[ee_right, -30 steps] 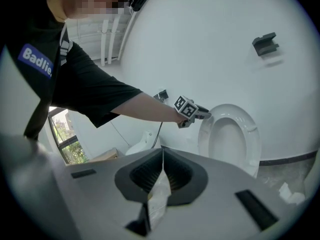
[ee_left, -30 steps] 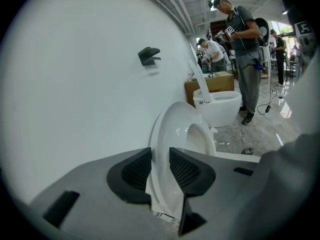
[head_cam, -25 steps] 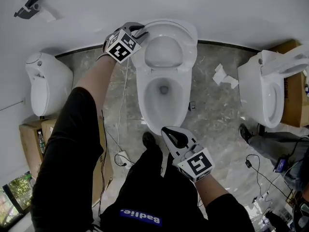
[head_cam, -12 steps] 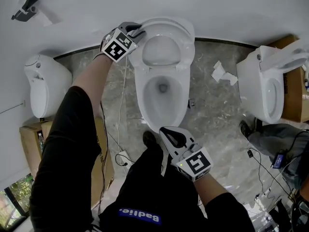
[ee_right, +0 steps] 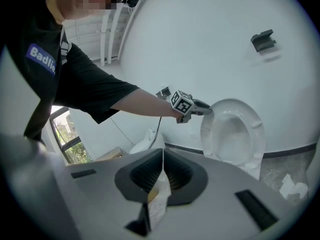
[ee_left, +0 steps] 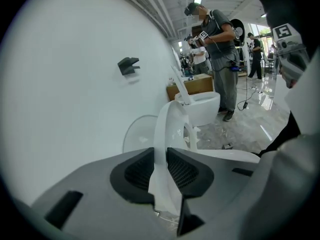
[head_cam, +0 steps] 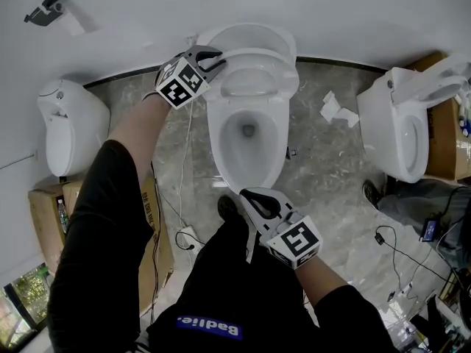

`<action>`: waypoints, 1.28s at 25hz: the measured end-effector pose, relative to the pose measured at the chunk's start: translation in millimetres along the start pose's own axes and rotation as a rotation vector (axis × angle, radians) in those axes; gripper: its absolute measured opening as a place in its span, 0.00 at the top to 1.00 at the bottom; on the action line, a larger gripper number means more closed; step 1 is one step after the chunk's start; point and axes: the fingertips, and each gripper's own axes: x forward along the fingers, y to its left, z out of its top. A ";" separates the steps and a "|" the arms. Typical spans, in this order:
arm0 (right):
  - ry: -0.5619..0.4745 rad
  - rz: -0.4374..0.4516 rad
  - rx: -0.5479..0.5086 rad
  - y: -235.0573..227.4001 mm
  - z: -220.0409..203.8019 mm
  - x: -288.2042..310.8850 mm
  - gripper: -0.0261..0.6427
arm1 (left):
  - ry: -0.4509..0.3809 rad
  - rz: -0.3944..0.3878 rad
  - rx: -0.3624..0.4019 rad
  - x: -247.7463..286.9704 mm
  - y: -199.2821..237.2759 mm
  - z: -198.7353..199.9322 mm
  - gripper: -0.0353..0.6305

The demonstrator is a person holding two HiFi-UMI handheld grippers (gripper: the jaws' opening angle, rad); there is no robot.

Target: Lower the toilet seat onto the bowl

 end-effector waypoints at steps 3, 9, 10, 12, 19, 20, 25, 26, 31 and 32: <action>-0.014 0.004 0.000 11.0 -2.9 2.9 0.92 | -0.009 -0.011 0.008 -8.5 -14.5 0.9 0.81; -0.031 0.007 -0.013 31.9 -5.9 4.8 0.92 | -0.017 -0.045 0.029 -19.5 -44.4 1.2 0.82; -0.033 0.005 -0.012 34.3 -6.4 2.4 0.92 | -0.012 -0.044 0.032 -20.8 -48.5 1.2 0.82; -0.037 0.004 -0.008 38.7 -8.7 -3.9 0.92 | 0.003 -0.037 0.038 -23.6 -56.9 1.2 0.82; -0.010 0.069 -0.021 44.7 -26.5 -27.1 0.92 | 0.053 -0.007 0.072 -31.8 -89.0 2.4 0.82; -0.005 0.084 -0.026 46.2 -29.2 -31.1 0.92 | 0.063 0.001 0.076 -34.0 -93.9 1.5 0.81; 0.010 0.124 -0.012 50.2 -49.9 -55.1 0.92 | 0.126 0.053 0.086 -42.3 -117.0 -4.2 0.81; 0.011 0.130 -0.010 50.8 -53.8 -59.5 0.92 | 0.138 0.065 0.085 -44.1 -120.8 -5.5 0.82; 0.008 0.152 0.004 49.4 -71.0 -82.7 0.92 | 0.201 0.103 0.089 -51.0 -141.8 -9.9 0.81; 0.009 0.156 0.008 49.1 -74.4 -86.5 0.92 | 0.208 0.101 0.086 -51.5 -147.0 -11.1 0.81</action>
